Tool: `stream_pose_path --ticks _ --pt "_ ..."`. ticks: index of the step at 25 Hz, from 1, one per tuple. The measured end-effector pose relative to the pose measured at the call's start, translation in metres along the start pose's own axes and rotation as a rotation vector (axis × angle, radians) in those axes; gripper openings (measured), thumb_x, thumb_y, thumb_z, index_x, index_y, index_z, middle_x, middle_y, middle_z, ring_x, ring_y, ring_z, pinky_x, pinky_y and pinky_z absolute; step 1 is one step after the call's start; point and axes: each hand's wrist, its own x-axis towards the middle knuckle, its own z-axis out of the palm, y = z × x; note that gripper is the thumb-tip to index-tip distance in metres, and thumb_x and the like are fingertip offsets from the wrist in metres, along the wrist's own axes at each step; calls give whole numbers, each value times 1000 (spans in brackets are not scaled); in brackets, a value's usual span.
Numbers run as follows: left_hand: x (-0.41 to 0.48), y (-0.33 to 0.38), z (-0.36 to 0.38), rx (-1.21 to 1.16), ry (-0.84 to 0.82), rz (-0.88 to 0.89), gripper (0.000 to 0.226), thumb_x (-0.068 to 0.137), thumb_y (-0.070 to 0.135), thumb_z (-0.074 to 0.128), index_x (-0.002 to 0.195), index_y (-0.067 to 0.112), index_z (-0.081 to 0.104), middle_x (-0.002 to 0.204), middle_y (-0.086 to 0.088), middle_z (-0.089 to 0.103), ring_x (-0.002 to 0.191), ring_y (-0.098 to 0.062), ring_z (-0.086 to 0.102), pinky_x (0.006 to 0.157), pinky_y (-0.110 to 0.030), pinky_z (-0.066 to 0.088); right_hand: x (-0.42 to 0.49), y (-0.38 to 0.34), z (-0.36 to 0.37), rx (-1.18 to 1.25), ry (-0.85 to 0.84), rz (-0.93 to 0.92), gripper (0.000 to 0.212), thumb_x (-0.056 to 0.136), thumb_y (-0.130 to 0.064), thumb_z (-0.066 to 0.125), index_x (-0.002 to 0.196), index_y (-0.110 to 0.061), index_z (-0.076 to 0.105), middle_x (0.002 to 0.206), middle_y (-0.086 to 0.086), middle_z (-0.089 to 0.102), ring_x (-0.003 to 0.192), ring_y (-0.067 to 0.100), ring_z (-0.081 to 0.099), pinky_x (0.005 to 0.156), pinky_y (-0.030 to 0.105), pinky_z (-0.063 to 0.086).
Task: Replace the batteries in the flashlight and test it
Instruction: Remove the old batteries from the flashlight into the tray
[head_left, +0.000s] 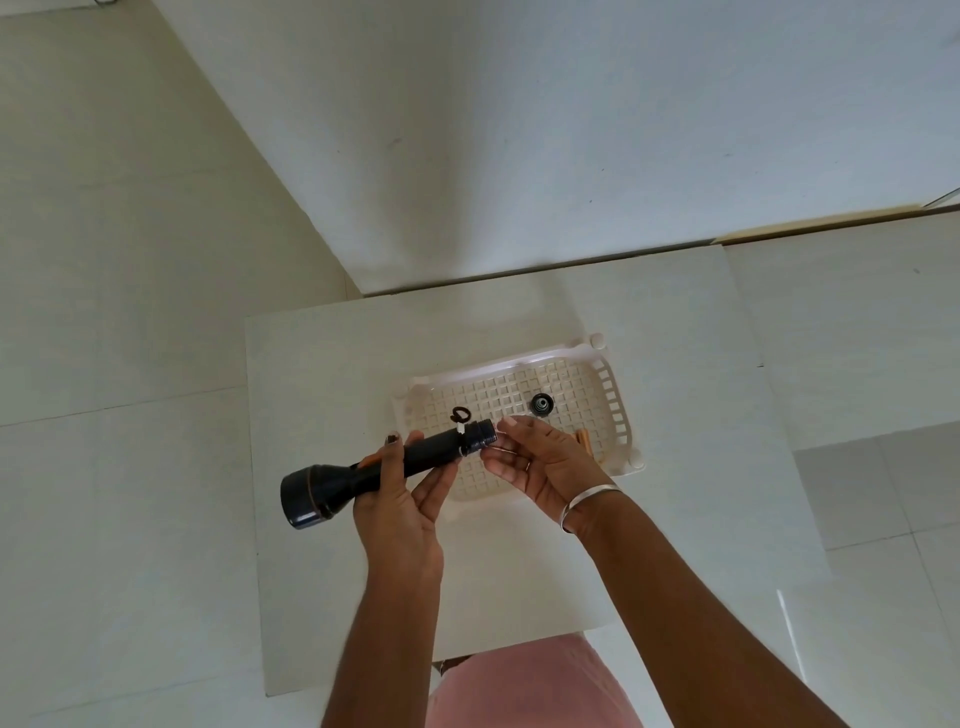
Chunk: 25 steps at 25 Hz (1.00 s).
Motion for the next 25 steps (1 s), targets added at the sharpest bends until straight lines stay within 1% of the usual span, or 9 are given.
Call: stream_pose_path --ticks 6,9,11,13,15,17,21,23,25 --pt "-4 2 8 177 -54 209 16 90 13 64 103 12 55 107 -11 71 106 -34 68 66 -33 63 6 6 1 -107 61 -19 17 68 -20 78 80 -8 74 82 14 74 71 22 73 62 27 59" --pt "-13 7 12 335 -219 562 14 88 16 69 100 18 61 107 -8 69 105 -27 69 74 -32 61 7 10 2 61 44 20 18 73 -20 75 82 -5 75 78 14 74 70 22 73 62 29 59" --pt "-20 -2 14 700 -342 806 20 86 24 71 102 11 69 101 -6 73 99 -21 70 84 -36 58 8 13 2 176 8 64 23 79 -22 70 90 -3 73 79 15 74 73 22 73 63 29 59" --pt "-36 -13 17 876 -312 800 28 83 23 71 100 1 70 99 -12 74 98 -23 70 91 -45 54 0 14 3 164 5 124 30 86 -23 66 104 0 69 99 20 73 84 25 72 65 29 59" --pt "-41 -10 22 751 -383 825 24 82 21 73 99 6 67 98 -7 73 97 -20 70 93 -42 55 -2 11 6 188 -16 124 29 88 -26 66 102 0 73 110 23 69 89 28 71 65 31 60" --pt "-37 -9 18 682 -508 911 28 82 20 74 99 2 61 99 1 72 97 -13 69 94 -30 54 -1 5 6 245 -35 100 28 90 -26 63 97 -2 74 108 24 64 85 28 67 64 31 61" --pt "-41 -13 18 893 -369 857 41 77 20 75 101 -11 63 99 -14 71 97 -18 68 93 -42 53 -3 -2 12 303 -65 182 27 94 -18 55 107 5 60 82 16 69 63 19 69 50 24 57" --pt "-39 -14 21 741 -429 849 25 77 -7 74 93 -17 57 93 -10 71 91 -4 68 93 -32 54 -3 -3 14 352 -52 174 25 95 -15 53 108 6 58 84 18 67 63 20 69 50 25 57" --pt "-35 -13 22 686 -486 778 21 80 -9 68 97 -3 58 88 6 72 88 9 66 86 -11 51 2 0 9 329 -55 147 23 96 -12 53 102 7 63 88 21 66 63 21 70 50 25 57"
